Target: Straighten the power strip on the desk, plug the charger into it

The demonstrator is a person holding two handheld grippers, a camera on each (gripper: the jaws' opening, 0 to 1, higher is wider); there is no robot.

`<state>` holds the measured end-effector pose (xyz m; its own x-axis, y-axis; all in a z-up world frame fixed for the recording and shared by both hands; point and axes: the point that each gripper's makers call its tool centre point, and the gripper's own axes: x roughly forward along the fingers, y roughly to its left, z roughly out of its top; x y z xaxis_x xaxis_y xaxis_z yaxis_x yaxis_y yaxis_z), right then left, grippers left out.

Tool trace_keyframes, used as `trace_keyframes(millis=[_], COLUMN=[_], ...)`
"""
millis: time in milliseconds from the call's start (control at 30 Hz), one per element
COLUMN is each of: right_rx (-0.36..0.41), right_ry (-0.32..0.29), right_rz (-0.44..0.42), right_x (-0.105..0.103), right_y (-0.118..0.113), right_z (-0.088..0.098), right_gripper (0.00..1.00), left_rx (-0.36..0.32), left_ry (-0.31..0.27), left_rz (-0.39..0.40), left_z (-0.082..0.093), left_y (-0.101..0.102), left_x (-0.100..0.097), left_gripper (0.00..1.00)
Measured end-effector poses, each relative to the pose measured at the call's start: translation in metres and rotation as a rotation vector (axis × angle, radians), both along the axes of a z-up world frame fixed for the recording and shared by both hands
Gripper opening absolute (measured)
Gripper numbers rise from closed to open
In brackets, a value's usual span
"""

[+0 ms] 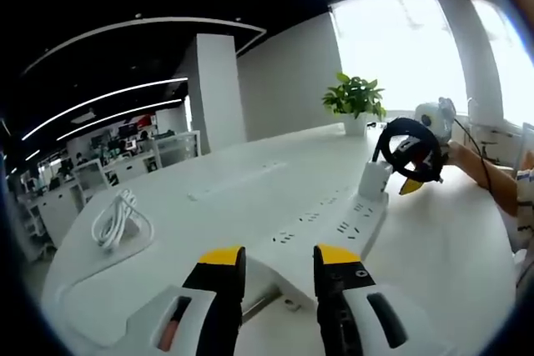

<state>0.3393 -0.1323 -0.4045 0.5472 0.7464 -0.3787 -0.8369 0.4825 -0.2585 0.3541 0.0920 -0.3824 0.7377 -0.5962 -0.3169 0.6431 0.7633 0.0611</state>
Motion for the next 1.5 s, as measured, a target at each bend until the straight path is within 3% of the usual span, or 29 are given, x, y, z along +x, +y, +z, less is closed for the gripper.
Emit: trace_keyframes(millis=[67,133,267,533,700,800,967,1500], right_rx=[-0.018,0.026,0.082,0.136,0.137,0.160,0.176,0.201], right_ry=[-0.013,-0.013,0.002,-0.025,-0.043,0.002,0.034,0.011], right_rz=[-0.007,-0.070,-0.112,-0.195,-0.259,-0.337,-0.395,-0.439], right_x=[-0.002,0.002,0.001,-0.010,-0.014,-0.018,-0.023,-0.054], right_y=[-0.002,-0.008,-0.015,-0.020,-0.025,-0.032,-0.038,-0.031], right_z=[-0.001,0.004,0.010,0.019,0.020,0.017,0.017,0.037], right_gripper=[0.31,0.31,0.31,0.31,0.32,0.32,0.32,0.32], left_rx=[0.005,0.005,0.009,-0.020,0.008,-0.002,0.011,0.017], left_ry=[0.001,0.001,-0.004,-0.020,-0.045,-0.054,-0.069,-0.100], left_rz=[0.001,0.005,0.007,0.028,0.087,0.112,0.159,0.219], left_z=[-0.001,-0.002,-0.003,-0.004,-0.007,-0.004,-0.001,0.013], left_y=[-0.001,-0.002,-0.003,0.005,0.016,0.020,0.025,0.026], left_x=[-0.002,-0.004,-0.010,-0.024,-0.028,-0.033,-0.041,-0.070], left_gripper=[0.34,0.35,0.36,0.35,0.35,0.35,0.36,0.38])
